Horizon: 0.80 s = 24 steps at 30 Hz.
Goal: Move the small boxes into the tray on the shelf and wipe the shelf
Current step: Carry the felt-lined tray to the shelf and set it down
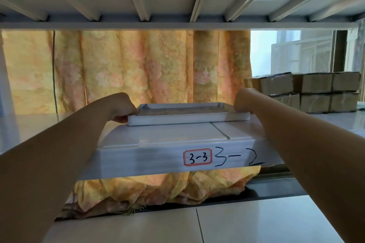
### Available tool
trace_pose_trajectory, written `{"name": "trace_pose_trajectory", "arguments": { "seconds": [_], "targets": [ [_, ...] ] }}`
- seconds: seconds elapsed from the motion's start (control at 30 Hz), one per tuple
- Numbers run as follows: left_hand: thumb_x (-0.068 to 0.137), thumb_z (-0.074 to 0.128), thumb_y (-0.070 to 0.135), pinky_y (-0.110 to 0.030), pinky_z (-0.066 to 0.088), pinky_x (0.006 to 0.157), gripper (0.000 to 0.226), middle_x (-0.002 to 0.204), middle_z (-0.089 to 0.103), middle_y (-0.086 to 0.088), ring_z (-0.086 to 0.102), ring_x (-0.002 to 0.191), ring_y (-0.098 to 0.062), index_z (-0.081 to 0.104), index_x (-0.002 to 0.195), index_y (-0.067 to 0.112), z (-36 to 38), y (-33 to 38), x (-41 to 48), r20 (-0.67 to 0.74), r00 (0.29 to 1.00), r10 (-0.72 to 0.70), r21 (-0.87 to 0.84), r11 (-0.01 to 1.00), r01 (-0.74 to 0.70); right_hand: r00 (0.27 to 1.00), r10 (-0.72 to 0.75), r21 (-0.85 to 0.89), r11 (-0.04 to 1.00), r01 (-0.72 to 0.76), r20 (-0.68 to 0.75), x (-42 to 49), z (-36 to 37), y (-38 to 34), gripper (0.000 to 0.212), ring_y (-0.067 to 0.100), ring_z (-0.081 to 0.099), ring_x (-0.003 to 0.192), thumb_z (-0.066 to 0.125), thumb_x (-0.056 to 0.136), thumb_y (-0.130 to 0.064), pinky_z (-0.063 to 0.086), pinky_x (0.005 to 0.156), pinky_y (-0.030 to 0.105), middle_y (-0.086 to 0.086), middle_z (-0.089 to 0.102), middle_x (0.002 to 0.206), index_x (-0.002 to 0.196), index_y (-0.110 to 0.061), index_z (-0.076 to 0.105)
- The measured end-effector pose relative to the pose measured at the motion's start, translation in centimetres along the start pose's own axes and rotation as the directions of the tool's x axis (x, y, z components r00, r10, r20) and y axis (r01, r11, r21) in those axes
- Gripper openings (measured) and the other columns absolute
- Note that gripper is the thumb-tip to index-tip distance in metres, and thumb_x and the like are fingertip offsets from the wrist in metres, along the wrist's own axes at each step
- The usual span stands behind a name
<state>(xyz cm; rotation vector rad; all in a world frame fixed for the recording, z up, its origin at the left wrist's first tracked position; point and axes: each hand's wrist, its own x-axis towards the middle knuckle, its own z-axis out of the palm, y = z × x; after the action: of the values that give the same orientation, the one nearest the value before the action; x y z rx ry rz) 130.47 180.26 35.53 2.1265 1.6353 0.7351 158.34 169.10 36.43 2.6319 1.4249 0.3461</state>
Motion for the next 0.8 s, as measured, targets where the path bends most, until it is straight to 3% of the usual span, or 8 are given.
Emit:
{"name": "trace_pose_trajectory", "arguments": {
  "seconds": [0.17,0.23,0.3,0.4,0.6,0.7,0.8],
  "targets": [
    [0.082,0.052,-0.005,-0.025,0.047,0.059,0.026,0.058,0.047,-0.010,0.048,0.053,-0.018,0.049,0.057,0.003,0.0,-0.1,0.0,0.052,0.999,0.012,-0.101,0.995,-0.007,1.000,-0.010,0.000,1.000,0.010,0.014,0.3,0.0,-0.2,0.027,0.021,0.054,0.070,0.033,0.098,-0.011,0.037,0.050,0.023,0.006,0.050,0.082,0.110,-0.004,0.056],
    [0.083,0.053,-0.005,-0.023,0.048,0.060,0.029,0.057,0.046,-0.009,0.047,0.053,-0.016,0.048,0.056,0.004,-0.1,-0.2,-0.1,0.056,0.998,0.020,-0.124,0.992,-0.013,0.999,-0.025,0.038,0.999,0.025,0.021,0.0,0.0,-0.1,0.022,0.020,0.054,0.067,0.036,0.098,-0.008,0.035,0.050,0.023,0.009,0.051,0.078,0.095,0.001,0.056],
    [0.083,0.053,-0.005,-0.024,0.048,0.064,0.030,0.057,0.046,-0.008,0.046,0.053,-0.016,0.048,0.055,0.005,-0.1,-0.2,-0.2,0.063,0.998,0.031,-0.135,0.991,-0.022,0.999,0.019,0.092,0.996,-0.022,0.033,-0.2,0.2,-0.2,0.032,0.014,0.044,0.057,0.031,0.100,-0.006,0.035,0.047,0.021,0.007,0.045,0.067,0.078,0.005,0.051],
    [0.084,0.052,-0.003,-0.026,0.048,0.067,0.031,0.057,0.046,-0.008,0.046,0.054,-0.016,0.048,0.054,0.005,-0.1,-0.2,-0.5,0.074,0.997,0.034,-0.134,0.991,-0.024,1.000,0.017,0.065,0.998,-0.018,0.017,-0.3,0.2,0.1,0.042,0.011,0.038,0.052,0.028,0.101,-0.006,0.038,0.041,0.019,0.005,0.047,0.049,0.060,-0.005,0.038],
    [0.084,0.054,-0.002,-0.023,0.048,0.060,0.027,0.058,0.048,-0.007,0.047,0.054,-0.015,0.051,0.057,0.004,-0.2,0.0,-0.9,0.103,0.994,0.035,-0.138,0.990,-0.020,1.000,0.014,0.066,0.998,-0.013,-0.010,-0.9,0.4,0.2,0.041,0.012,0.038,0.051,0.029,0.101,-0.004,0.035,0.033,0.015,0.002,0.039,0.064,0.060,-0.007,0.035],
    [0.083,0.055,-0.002,-0.024,0.049,0.062,0.024,0.059,0.049,-0.008,0.049,0.056,-0.016,0.053,0.059,0.002,-0.1,0.0,-0.9,0.084,0.996,0.025,-0.138,0.990,-0.013,1.000,0.009,0.161,0.987,-0.011,0.015,-0.5,0.5,0.3,0.035,0.020,0.044,0.059,0.032,0.099,-0.004,0.035,0.046,0.021,0.007,0.043,0.070,0.065,-0.003,0.040],
    [0.082,0.055,-0.002,-0.024,0.047,0.058,0.023,0.060,0.049,-0.010,0.049,0.055,-0.018,0.053,0.060,0.002,0.1,0.0,-0.9,0.058,0.998,0.027,-0.126,0.992,-0.019,0.997,0.079,0.276,0.958,-0.077,0.003,-0.2,0.6,0.2,0.041,0.015,0.039,0.054,0.028,0.100,-0.008,0.033,0.049,0.021,0.007,0.040,0.066,0.061,-0.005,0.035]
  ]
}}
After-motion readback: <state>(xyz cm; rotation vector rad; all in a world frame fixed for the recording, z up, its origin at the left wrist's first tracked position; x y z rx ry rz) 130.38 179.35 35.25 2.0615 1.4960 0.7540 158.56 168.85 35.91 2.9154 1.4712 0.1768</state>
